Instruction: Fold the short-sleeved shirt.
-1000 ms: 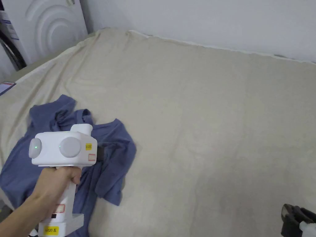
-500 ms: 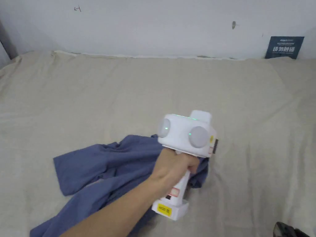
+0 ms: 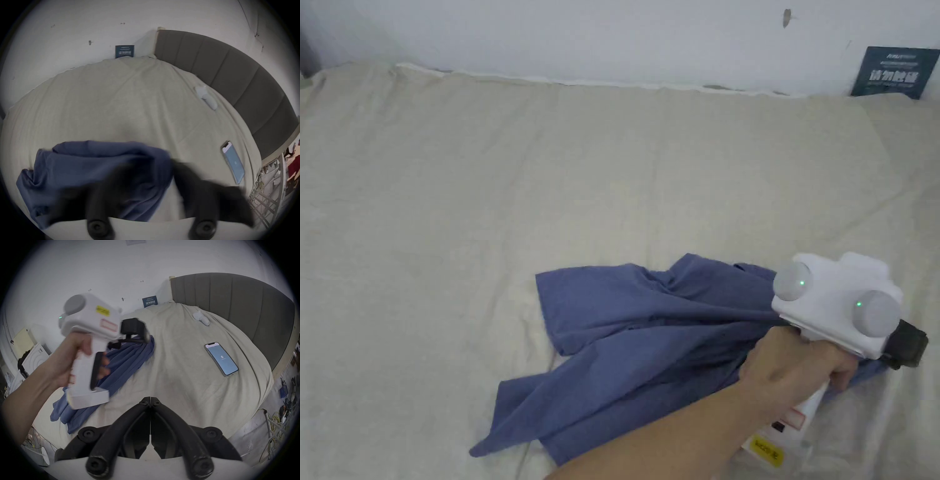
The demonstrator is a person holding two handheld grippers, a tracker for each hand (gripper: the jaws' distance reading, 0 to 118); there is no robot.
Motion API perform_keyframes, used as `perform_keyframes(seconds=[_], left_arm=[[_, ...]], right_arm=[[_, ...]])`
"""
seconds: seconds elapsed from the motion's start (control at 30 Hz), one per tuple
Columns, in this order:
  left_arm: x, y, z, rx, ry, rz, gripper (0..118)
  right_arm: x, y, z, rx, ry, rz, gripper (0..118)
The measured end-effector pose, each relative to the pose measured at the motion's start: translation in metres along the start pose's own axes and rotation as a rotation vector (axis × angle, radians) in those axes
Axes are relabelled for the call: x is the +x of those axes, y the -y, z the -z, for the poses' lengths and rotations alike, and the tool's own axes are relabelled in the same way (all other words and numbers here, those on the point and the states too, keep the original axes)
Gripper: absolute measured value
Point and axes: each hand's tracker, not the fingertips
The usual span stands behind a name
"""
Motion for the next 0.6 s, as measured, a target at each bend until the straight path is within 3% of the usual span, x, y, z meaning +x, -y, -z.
perform_keyframes(seconds=[0.13, 0.17, 0.2, 0.27, 0.3, 0.4, 0.47, 0.5, 0.53, 0.57, 0.6], left_arm=[[-0.053, 0.046, -0.067, -0.003, -0.039, 0.007, 111], [-0.069, 0.062, -0.091, -0.005, -0.079, 0.027, 109], [-0.085, 0.079, -0.114, 0.004, -0.110, 0.043, 98], [-0.123, 0.127, -0.179, 0.029, -0.156, 0.025, 23], [-0.138, 0.145, -0.195, 0.043, -0.194, -0.011, 0], [-0.186, 0.212, -0.242, 0.037, -0.373, -0.069, 0], [-0.209, 0.251, -0.260, -0.052, -0.370, -0.166, 0], [-0.215, 0.256, -0.263, -0.039, -0.333, -0.209, 14], [-0.222, 0.269, -0.268, -0.025, -0.349, -0.249, 14], [-0.221, 0.271, -0.267, -0.025, -0.380, -0.269, 26], [-0.223, 0.272, -0.265, -0.013, -0.396, -0.267, 55]], right_arm=[[-0.014, 0.004, -0.003, 0.000, -0.051, 0.006, 0], [-0.019, 0.005, -0.004, -0.001, -0.065, 0.002, 0], [-0.023, 0.006, -0.006, 0.003, -0.082, -0.007, 0], [-0.035, 0.009, -0.009, 0.005, -0.107, -0.040, 0], [-0.040, 0.010, -0.010, 0.003, -0.117, -0.043, 0], [-0.058, 0.012, -0.014, -0.004, -0.172, -0.057, 0], [-0.072, 0.016, -0.019, 0.004, -0.194, -0.081, 0], [-0.077, 0.017, -0.021, 0.000, -0.203, -0.084, 0], [-0.083, 0.020, -0.023, -0.005, -0.219, -0.088, 0], [-0.087, 0.022, -0.025, -0.010, -0.227, -0.090, 0], [-0.092, 0.025, -0.026, -0.015, -0.233, -0.097, 0]])
